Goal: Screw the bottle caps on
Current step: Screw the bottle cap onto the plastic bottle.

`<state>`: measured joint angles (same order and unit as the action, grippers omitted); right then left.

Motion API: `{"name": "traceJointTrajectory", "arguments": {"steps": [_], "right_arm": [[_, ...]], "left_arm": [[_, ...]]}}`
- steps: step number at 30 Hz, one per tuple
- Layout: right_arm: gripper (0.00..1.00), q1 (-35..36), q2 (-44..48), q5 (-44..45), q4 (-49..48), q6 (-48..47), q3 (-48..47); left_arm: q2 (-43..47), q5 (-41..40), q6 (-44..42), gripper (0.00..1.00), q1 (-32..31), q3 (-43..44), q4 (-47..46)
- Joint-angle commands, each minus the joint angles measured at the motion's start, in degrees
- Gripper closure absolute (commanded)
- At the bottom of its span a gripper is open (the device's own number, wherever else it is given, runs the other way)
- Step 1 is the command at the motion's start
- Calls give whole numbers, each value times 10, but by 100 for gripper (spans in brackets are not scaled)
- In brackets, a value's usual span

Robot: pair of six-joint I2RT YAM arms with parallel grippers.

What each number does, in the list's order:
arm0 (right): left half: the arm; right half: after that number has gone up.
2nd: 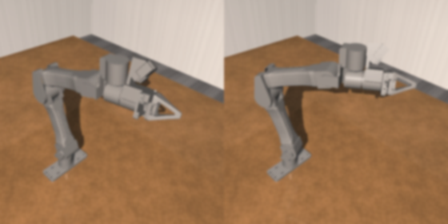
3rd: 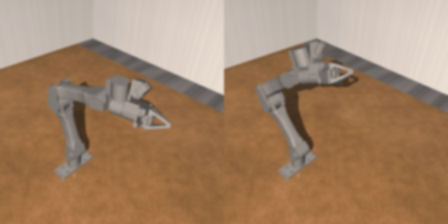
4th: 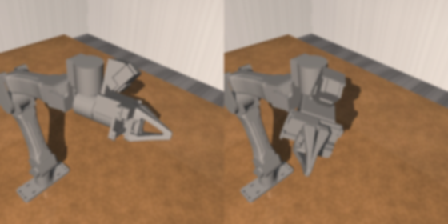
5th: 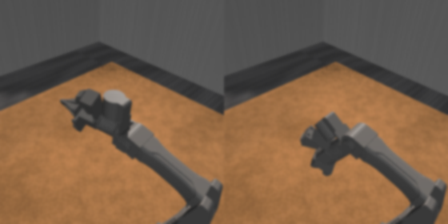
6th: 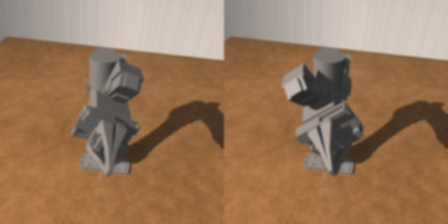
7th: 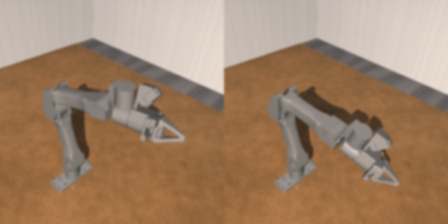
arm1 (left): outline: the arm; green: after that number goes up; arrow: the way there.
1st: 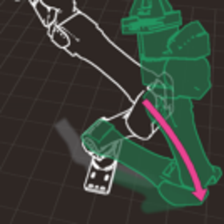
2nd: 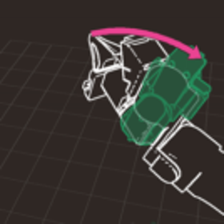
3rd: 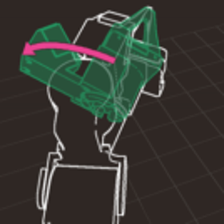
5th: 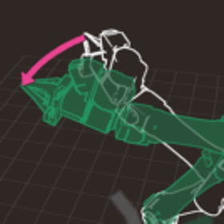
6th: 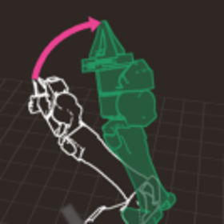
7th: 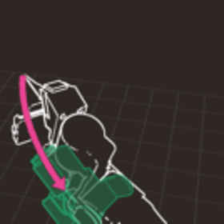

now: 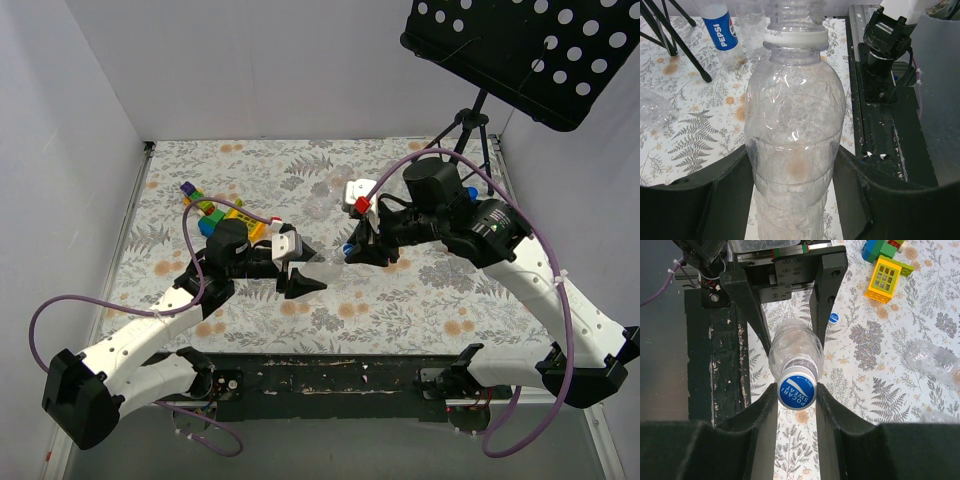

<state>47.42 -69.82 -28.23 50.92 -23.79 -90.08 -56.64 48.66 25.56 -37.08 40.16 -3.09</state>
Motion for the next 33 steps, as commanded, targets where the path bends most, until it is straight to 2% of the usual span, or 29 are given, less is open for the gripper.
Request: {"name": "traceJointTrajectory", "arguments": {"steps": [1, 10, 24, 33], "right_arm": [[99, 6, -1, -2, -14, 4, 3], [99, 14, -12, -4, -6, 6, -4], [98, 20, -39, 29, 31, -7, -37], [97, 20, -37, 56, 49, -10, -35]], "left_arm": [[14, -3, 7, 94, 0, -2, -18], [14, -4, 12, 94, -1, -2, -24], [13, 22, 9, 94, -1, -4, -29], [19, 10, 15, 95, -1, -8, -37]]}}
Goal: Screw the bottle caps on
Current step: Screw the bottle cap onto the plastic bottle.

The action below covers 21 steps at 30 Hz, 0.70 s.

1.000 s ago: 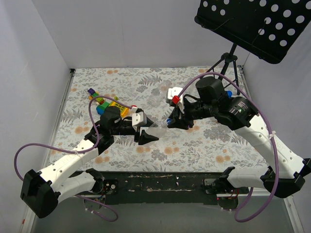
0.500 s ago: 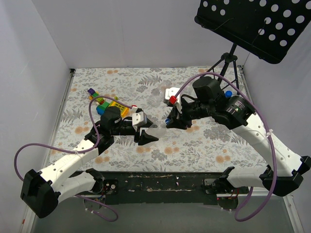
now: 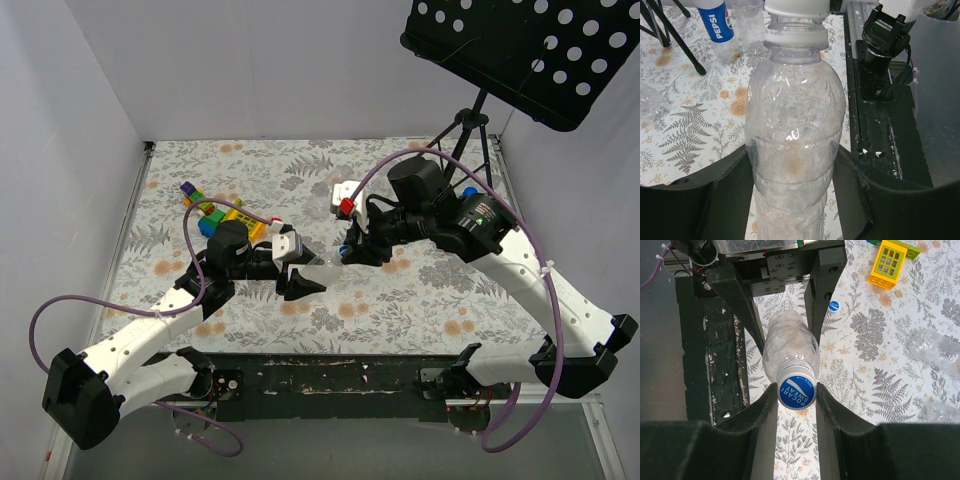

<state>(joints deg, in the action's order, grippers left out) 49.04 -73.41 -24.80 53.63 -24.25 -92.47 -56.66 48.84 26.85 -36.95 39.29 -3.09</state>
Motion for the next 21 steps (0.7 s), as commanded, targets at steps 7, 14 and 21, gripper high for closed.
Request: {"name": "traceJointTrajectory", "arguments": {"steps": [7, 14, 21], "right_arm": [[96, 7, -16, -3, 47, -14, -22], [94, 13, -22, -2, 47, -19, -14], [95, 13, -11, 66, 0, 78, -12]], "left_arm": [[14, 14, -2, 95, -3, -5, -51], [9, 37, 80, 96, -4, -39, -167], [8, -52, 117, 95, -32, -83, -262]]}}
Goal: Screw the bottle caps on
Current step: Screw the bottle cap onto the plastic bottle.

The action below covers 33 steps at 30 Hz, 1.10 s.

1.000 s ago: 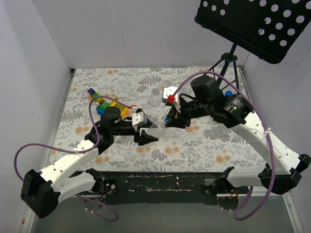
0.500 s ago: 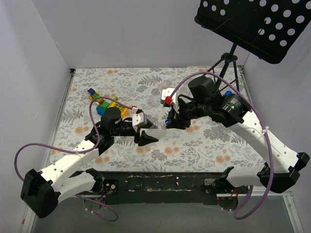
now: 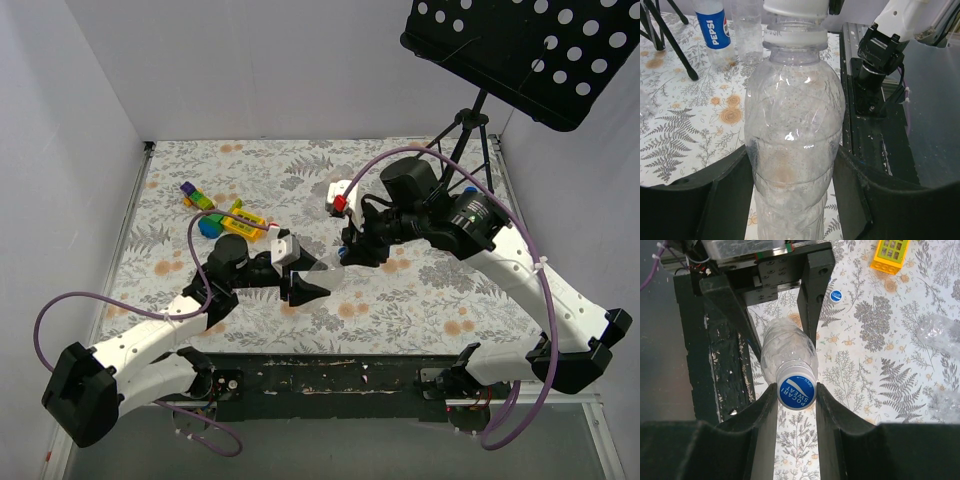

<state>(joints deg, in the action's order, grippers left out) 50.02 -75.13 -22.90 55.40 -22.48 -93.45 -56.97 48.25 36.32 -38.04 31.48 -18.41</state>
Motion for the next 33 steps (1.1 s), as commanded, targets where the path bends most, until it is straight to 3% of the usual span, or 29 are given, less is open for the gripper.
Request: {"name": "traceJointTrajectory", "arguments": {"steps": [1, 19, 33], "right_arm": [[95, 3, 5, 51, -19, 70, -3], [94, 3, -31, 108, 8, 256, -54], [91, 60, -26, 269, -64, 377, -22]], "left_arm": [[12, -63, 16, 95, -28, -9, -110], [47, -315, -56, 93, -93, -60, -144], [44, -459, -27, 93, -109, -82, -191]]}}
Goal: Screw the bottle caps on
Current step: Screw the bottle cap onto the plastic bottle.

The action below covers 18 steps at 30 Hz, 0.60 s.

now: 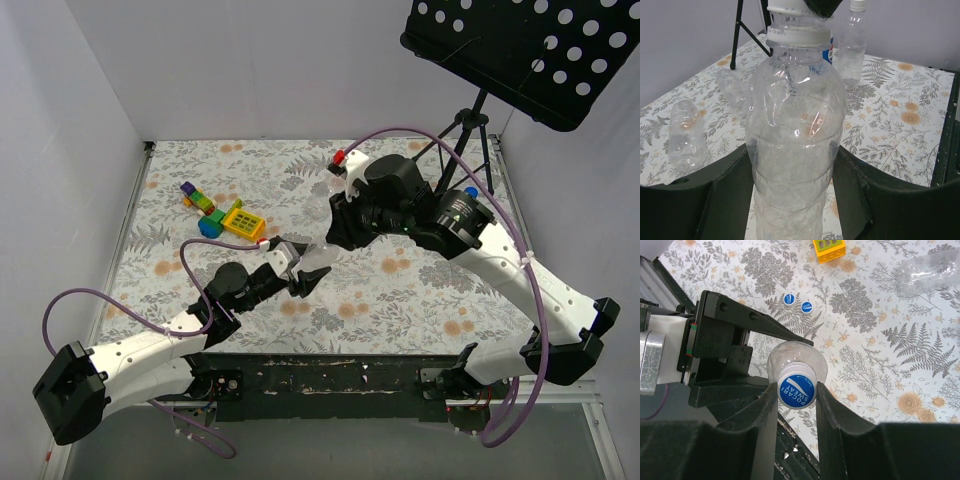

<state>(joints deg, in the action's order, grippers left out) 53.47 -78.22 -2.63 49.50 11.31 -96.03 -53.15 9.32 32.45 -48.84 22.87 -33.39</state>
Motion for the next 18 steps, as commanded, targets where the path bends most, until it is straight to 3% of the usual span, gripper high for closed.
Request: {"name": "traceJointTrajectory", "arguments": {"steps": [1, 13, 18], "right_arm": [[91, 29, 1, 77, -5, 41, 3], [88, 41, -33, 119, 27, 76, -37], [76, 41, -43, 120, 50, 78, -62]], "left_arm": [[5, -76, 14, 93, -1, 6, -39], [5, -116, -4, 91, -4, 7, -32], [7, -116, -10, 91, -4, 5, -33]]}}
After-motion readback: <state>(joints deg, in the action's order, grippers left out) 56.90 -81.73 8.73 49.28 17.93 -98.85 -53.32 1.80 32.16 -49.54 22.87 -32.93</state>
